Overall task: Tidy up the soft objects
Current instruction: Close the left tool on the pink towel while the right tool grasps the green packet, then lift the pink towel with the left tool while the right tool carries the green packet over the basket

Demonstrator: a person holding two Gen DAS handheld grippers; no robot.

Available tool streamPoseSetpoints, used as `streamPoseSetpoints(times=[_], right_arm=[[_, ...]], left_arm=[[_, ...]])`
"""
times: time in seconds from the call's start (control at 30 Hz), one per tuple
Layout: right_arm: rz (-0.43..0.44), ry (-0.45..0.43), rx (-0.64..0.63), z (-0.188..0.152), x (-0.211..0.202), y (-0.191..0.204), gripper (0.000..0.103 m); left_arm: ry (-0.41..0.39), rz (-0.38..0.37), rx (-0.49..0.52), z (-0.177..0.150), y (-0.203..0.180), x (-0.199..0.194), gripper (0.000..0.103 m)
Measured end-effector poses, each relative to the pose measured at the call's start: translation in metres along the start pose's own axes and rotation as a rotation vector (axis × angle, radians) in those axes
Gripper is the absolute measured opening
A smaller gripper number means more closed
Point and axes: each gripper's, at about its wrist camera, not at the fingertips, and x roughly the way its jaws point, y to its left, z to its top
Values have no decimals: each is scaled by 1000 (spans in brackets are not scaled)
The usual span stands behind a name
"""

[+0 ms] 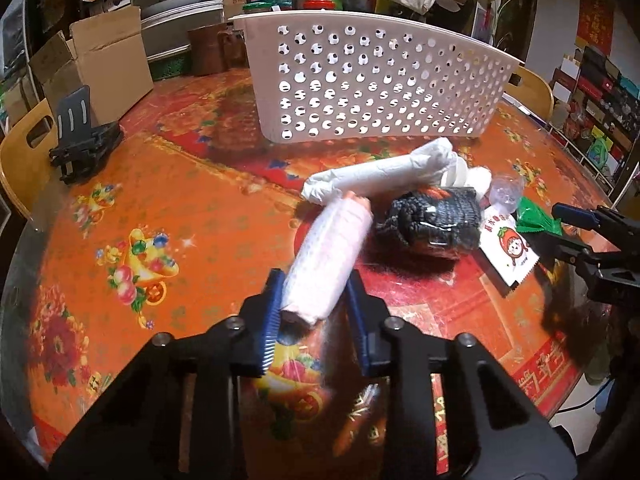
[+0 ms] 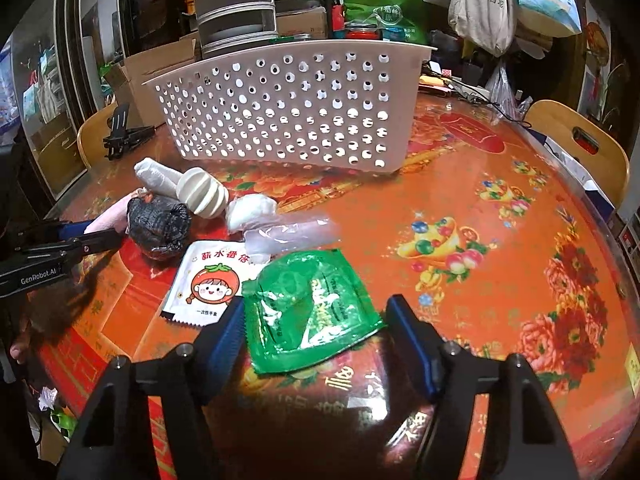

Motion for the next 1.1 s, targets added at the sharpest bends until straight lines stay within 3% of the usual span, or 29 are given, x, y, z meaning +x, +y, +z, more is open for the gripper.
streamPoseSetpoints(times=[0.3,0.33,0.37,0.4,1.1], right_arm=[[6,-33,1,-4,-5,-1,56],[14,-40,0,-4,-6,0,49],[32,-45,1,-4,-7,0,24],[68,-46,6,-4,-8,0,18],[98,-119,7,-5,-41,4,3]], left_arm=[[-41,-31,-28,-12,-1,-17,25],[-46,-35,-29,-13,-1,-19,25],[-52,-38,-32,-14,-1,-22,25],[-55,-38,-34,-15,-1,-24,25],[-152,-64,-58,-16,-2,-66,21]])
